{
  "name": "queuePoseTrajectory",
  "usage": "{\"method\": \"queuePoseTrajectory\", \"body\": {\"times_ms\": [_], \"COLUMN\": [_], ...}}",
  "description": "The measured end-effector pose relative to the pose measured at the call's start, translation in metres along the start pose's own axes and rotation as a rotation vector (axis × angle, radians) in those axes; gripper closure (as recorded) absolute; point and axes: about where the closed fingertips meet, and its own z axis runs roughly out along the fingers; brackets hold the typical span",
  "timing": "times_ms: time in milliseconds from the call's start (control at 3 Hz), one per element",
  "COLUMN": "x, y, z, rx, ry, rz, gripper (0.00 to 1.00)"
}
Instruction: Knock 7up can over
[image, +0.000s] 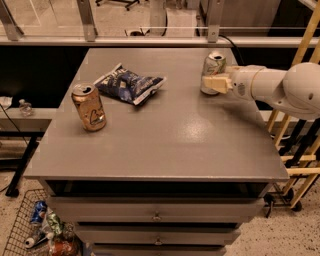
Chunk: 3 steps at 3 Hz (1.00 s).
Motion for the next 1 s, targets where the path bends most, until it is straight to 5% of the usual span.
{"method": "queuePoseTrajectory", "body": {"times_ms": [333, 667, 1000], "x": [-0.038, -0.063, -0.089], "y": [0.006, 0.014, 0.034], "z": [-0.013, -0.024, -0.027], "rx": [-0.081, -0.156, -0.263], "ry": [-0.007, 0.036, 0.127], "rz": [-0.217, -0.440, -0.745], "gripper": [0.93, 1.00, 1.00]}}
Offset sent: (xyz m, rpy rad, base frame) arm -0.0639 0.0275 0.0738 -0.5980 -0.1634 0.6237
